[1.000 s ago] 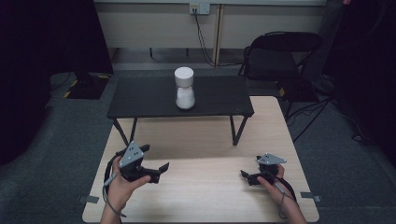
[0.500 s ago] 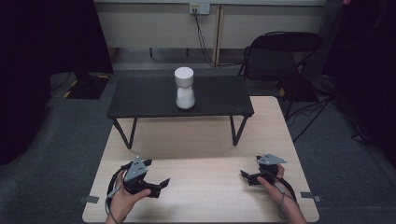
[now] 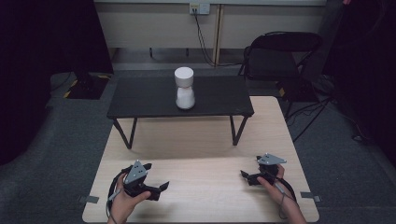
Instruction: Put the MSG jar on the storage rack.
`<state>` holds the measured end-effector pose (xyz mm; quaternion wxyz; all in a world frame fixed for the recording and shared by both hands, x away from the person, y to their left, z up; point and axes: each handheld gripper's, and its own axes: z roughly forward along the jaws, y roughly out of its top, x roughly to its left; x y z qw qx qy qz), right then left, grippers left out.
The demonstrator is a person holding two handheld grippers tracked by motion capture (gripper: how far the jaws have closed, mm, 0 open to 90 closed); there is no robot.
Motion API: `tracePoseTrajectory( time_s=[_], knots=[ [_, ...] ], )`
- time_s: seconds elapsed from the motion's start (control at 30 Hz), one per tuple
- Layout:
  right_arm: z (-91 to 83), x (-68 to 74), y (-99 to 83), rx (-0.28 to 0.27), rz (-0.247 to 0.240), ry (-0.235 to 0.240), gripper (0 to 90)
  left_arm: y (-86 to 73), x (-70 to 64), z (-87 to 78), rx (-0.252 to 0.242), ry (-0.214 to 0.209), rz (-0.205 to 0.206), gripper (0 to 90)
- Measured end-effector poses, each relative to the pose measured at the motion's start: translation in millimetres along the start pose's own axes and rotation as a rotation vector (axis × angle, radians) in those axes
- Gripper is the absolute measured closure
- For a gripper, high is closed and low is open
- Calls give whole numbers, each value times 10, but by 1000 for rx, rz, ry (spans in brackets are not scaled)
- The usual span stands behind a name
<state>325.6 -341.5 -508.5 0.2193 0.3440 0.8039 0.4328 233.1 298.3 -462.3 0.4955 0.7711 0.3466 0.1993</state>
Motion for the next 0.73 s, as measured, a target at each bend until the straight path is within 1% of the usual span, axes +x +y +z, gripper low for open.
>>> tracePoseTrajectory(
  time_s=[0.1,0.37,0.47,0.5,0.63,0.73],
  knots=[
    [-1,1,0,0,0,0,0,-7,-2,6,4,1,1,0],
    [-1,1,0,0,1,0,0,-29,3,49,15,-19,1,0],
    [-1,1,0,0,1,0,0,-32,0,66,25,-15,2,0],
    [-1,0,0,0,1,0,0,-35,0,70,27,-12,-5,0],
    [-1,0,0,0,1,0,0,-57,10,69,23,-7,-9,0],
    [-1,-1,1,1,1,1,0,-90,11,73,15,2,-20,1]
  ],
)
